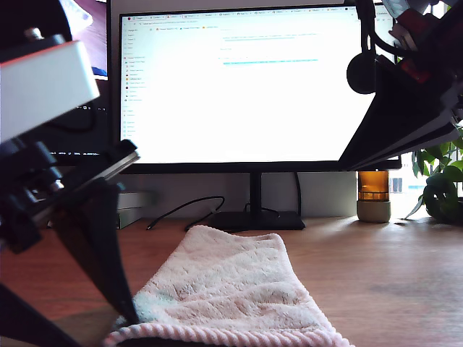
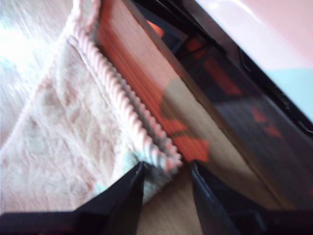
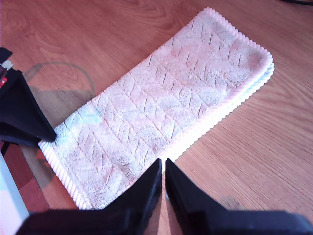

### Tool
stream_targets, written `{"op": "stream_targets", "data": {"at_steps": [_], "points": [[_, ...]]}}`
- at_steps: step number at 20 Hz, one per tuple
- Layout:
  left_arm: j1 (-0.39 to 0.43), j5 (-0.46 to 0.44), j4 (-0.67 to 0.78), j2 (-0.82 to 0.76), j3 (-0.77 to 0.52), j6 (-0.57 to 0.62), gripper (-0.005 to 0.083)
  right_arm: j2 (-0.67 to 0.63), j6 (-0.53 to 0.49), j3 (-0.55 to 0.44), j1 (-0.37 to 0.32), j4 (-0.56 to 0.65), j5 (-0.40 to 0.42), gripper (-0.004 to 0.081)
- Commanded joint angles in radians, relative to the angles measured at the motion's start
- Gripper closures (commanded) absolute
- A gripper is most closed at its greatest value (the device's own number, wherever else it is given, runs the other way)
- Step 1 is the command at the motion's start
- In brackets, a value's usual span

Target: Fold the tea towel to a neat square and place it to the right

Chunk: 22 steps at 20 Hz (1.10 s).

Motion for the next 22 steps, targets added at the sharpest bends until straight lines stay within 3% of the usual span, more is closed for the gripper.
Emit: {"op": "stream_targets", "data": {"at_steps": [1,3,12,18,22], "points": [[-0.003,0.003,0.005,0.047,-0.003,0.009,0.0508,0.005,0.004,0.005,0.005,0.009,0.000,0.0780],[-0.003,0.010,0.019,0.069,-0.003,0.009,0.0532,0.005,0.004,0.005,0.005,0.008,0.001,0.0780],[-0.003,0.010,0.022,0.087,-0.003,0.008,0.0787,0.005,0.030,0.005,0.027,-0.002,-0.013,0.0779],[-0.003,0.009,0.021,0.076,0.000,0.002,0.0794,0.005,0.026,0.005,0.174,-0.007,-0.030,0.0753],[-0.004,0.010,-0.005,0.043,0.020,-0.039,0.0794,0.005,-0.010,0.005,0.270,-0.025,-0.004,0.0637]]}}
